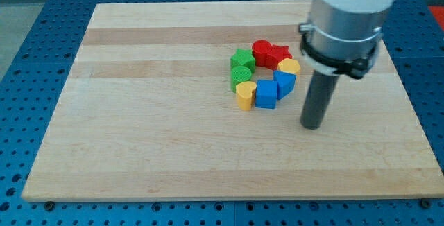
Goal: Slightly move the blue triangle towards the green star
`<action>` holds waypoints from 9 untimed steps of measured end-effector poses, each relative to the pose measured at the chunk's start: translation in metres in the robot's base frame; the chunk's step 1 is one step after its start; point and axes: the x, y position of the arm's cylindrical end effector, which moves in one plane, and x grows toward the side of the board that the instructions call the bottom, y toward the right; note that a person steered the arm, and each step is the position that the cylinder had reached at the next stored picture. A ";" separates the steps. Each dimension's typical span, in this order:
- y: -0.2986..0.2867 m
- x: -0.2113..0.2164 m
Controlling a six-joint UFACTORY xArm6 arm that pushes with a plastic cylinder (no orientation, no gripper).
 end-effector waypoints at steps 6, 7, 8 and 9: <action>-0.010 -0.057; -0.021 -0.057; -0.033 -0.057; -0.042 -0.057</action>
